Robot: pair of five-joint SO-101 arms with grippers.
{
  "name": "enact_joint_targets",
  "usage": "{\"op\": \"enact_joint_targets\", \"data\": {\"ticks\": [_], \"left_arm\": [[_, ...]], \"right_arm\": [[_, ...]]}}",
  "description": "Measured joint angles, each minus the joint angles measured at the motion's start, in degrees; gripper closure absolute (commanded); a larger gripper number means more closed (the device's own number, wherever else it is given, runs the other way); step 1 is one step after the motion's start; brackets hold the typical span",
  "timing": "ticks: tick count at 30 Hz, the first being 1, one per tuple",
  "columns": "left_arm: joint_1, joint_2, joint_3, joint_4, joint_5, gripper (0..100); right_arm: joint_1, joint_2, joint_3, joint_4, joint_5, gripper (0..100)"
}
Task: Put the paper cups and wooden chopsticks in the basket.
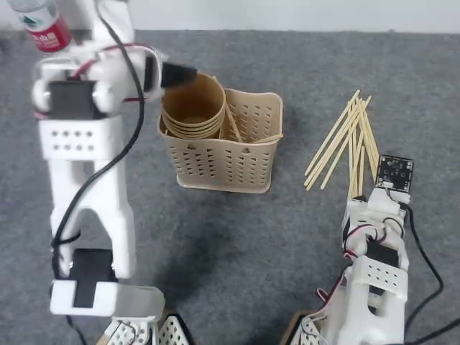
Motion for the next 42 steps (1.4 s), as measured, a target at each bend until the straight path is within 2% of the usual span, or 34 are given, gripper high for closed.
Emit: {"op": "enact_joint_targets", "data": {"ticks": [5,11,18,24,35,39,42], "left_arm": [[-2.11,0.09,13.01,-3.87,-3.78,62],[-3.78,-1.05,26.9,-14.86,-6.68,62],[-1.14,-2.55,41.05,-30.33,-11.78,62],[0.97,-3.69,46.15,-36.66,-12.4,62],[1.49,-3.78,47.65,-37.36,-12.4,62],[1.67,-3.87,47.65,-33.85,-12.75,62],[1.67,-3.96,47.56,-30.59,-16.35,62]], "right_arm": [[-0.09,0.0,0.0,0.0,0.0,73.5],[-0.09,0.0,0.0,0.0,0.0,73.5],[0.0,0.0,0.0,0.0,0.0,73.5],[-0.09,0.0,0.0,0.0,0.0,73.5],[-0.09,0.0,0.0,0.0,0.0,73.5],[0.0,0.0,0.0,0.0,0.0,73.5],[0.0,0.0,0.0,0.0,0.0,73.5]]}}
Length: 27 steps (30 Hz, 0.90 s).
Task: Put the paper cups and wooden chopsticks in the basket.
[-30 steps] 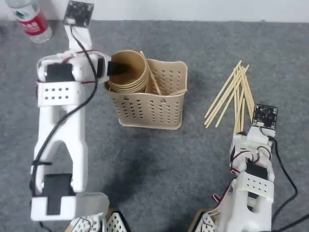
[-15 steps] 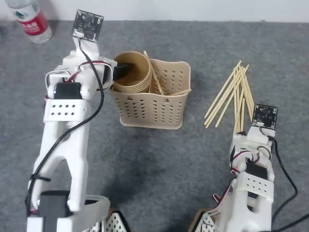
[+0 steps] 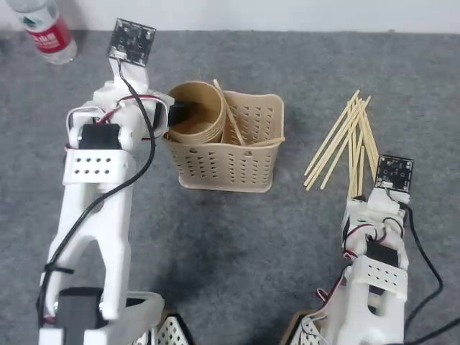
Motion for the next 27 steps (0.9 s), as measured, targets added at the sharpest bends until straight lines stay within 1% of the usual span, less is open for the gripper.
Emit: {"op": "enact_joint_targets", "data": {"ticks": [3,7,10,12,17,21,24,27], "left_arm": [[-0.26,-0.09,-0.09,2.64,-2.81,62],[-0.35,-1.14,-0.09,3.96,-3.52,62],[0.88,-1.14,-0.97,6.15,-3.78,62],[2.29,-0.97,-4.92,9.85,-4.13,62],[7.65,0.0,-16.97,23.91,-5.1,62],[8.18,1.76,-21.71,32.35,-5.19,62],[6.24,2.2,-22.24,34.81,-5.8,62],[5.01,2.46,-22.59,35.43,-11.08,62]], "right_arm": [[-0.09,0.0,0.0,0.0,0.0,73.5],[0.0,0.0,0.0,0.0,0.0,73.5],[-0.09,0.0,0.0,0.0,0.0,73.5],[-0.09,0.0,0.0,0.0,0.0,73.5],[-0.09,0.0,0.7,-0.09,0.0,73.5],[0.0,0.0,0.7,-0.09,0.0,73.5],[-0.09,0.0,0.7,-0.09,0.0,73.5],[-0.09,0.0,0.7,-0.09,0.0,73.5]]}}
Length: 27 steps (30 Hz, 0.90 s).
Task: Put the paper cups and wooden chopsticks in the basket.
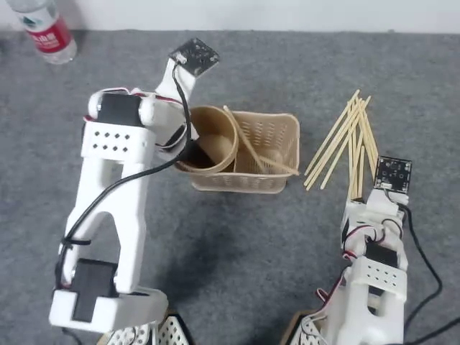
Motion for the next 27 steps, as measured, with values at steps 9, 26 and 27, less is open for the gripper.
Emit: {"op": "enact_joint_targets", "data": {"ticks": [9,26,27], "left_arm": [[-0.79,1.05,-3.87,0.26,-8.0,62],[-0.09,1.32,-5.54,-7.03,8.44,62],[-0.09,1.32,-5.54,-7.03,8.44,62]], "right_arm": [[0.09,0.0,0.0,0.0,0.0,73.5],[0.0,0.0,0.0,0.0,0.0,73.5],[0.0,0.0,0.0,0.0,0.0,73.5]]}}
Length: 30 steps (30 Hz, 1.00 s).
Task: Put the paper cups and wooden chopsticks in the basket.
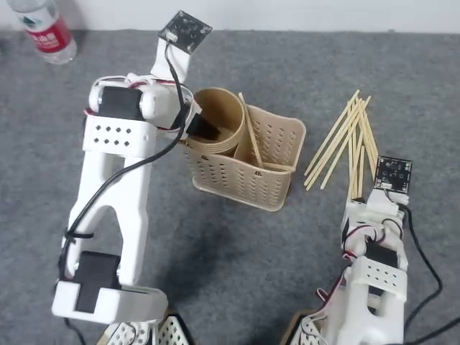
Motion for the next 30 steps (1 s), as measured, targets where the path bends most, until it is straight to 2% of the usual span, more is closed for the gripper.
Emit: {"op": "enact_joint_targets", "data": {"ticks": [4,9,14,17,21,23,25,30], "left_arm": [[-0.09,0.0,0.09,0.62,0.0,62],[1.23,0.0,1.23,5.27,-0.18,62],[2.46,0.53,1.23,5.01,0.0,63],[3.25,2.81,0.18,6.07,0.0,71],[3.43,7.12,-1.32,6.15,0.09,99],[3.78,9.67,-4.4,6.24,0.53,97],[3.87,12.4,-8.0,7.21,2.55,99],[1.49,19.6,-20.75,15.3,8.18,99]], "right_arm": [[0.09,0.0,0.0,0.0,0.0,73.5],[0.0,0.0,0.0,0.0,0.0,73.5],[0.0,0.0,0.0,0.0,0.0,73.5],[0.0,0.0,0.0,0.0,0.0,73.5],[0.0,0.0,0.0,0.0,0.0,73.5],[0.0,0.0,0.0,0.0,0.0,73.5],[0.0,0.0,0.0,0.0,0.0,73.5],[0.09,0.0,0.0,0.0,0.0,73.5]]}}
